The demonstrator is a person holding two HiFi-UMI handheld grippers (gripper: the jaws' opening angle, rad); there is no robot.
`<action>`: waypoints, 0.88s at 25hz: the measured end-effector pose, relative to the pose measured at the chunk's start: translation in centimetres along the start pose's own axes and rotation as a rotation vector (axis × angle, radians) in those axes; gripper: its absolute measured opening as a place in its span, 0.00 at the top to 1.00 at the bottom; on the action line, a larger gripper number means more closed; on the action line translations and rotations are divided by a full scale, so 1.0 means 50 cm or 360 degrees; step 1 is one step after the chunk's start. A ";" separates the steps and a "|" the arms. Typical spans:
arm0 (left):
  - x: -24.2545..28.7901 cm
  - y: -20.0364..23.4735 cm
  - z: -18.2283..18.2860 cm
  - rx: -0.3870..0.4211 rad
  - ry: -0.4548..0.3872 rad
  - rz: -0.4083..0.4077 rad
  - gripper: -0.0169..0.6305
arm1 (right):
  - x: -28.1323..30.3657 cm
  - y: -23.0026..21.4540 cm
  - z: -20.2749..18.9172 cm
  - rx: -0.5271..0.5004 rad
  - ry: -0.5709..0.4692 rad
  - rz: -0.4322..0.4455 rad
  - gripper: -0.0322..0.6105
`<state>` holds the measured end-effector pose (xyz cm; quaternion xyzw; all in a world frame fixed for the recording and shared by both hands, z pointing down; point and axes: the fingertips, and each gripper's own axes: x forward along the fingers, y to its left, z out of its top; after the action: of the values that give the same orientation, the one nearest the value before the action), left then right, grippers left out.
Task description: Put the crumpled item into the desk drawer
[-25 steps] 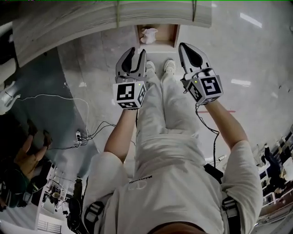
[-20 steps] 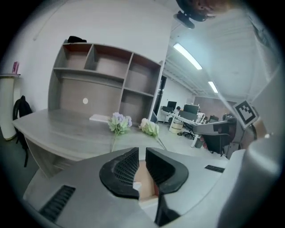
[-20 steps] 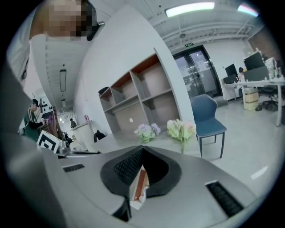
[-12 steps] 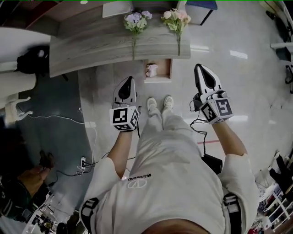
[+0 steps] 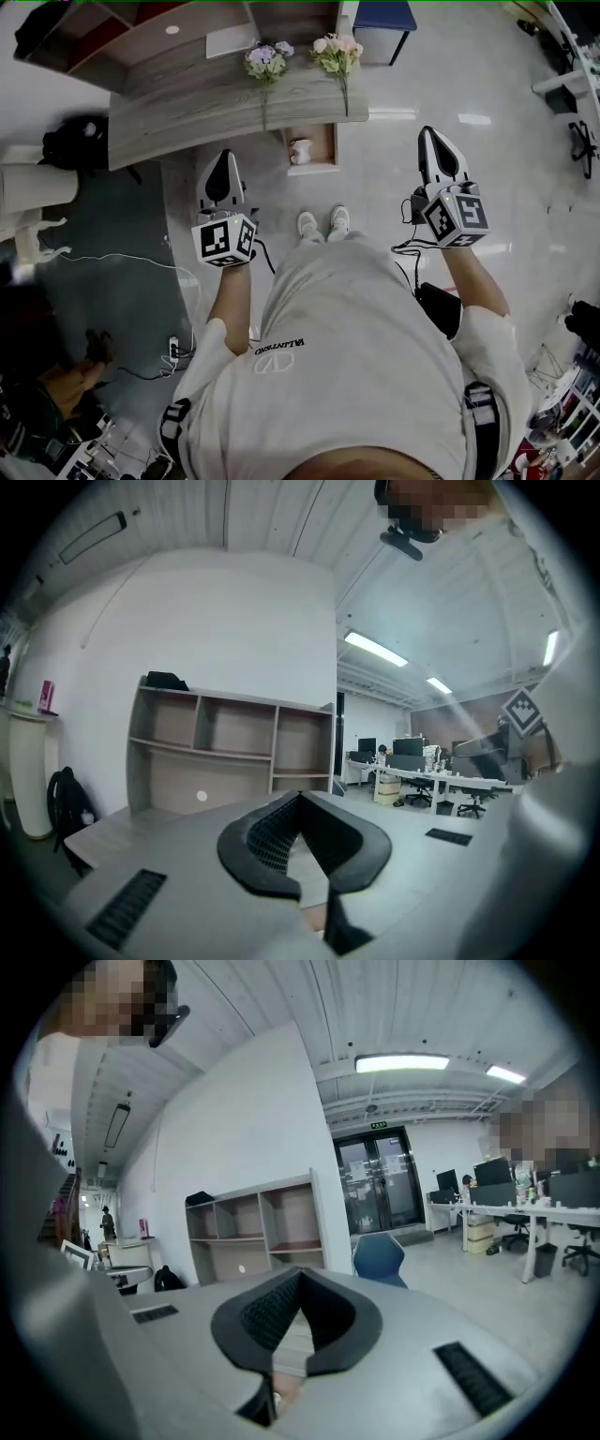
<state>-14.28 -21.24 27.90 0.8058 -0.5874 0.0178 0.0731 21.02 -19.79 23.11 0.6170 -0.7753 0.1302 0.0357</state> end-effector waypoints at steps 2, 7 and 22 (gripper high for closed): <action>-0.008 -0.002 0.012 0.0001 -0.0022 0.0013 0.97 | -0.018 -0.009 0.005 -0.0011 -0.0007 -0.0027 0.95; -0.007 -0.019 0.023 0.0005 -0.0038 0.0004 0.97 | -0.033 -0.026 0.005 0.0009 -0.0015 -0.0049 0.95; 0.006 -0.053 0.021 0.0011 -0.0050 -0.0022 0.97 | -0.032 -0.034 -0.016 -0.0013 -0.0009 -0.0016 0.95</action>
<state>-11.75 -20.90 26.65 0.8103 -0.5828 0.0065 0.0613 22.96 -18.41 23.80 0.6211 -0.7729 0.1249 0.0367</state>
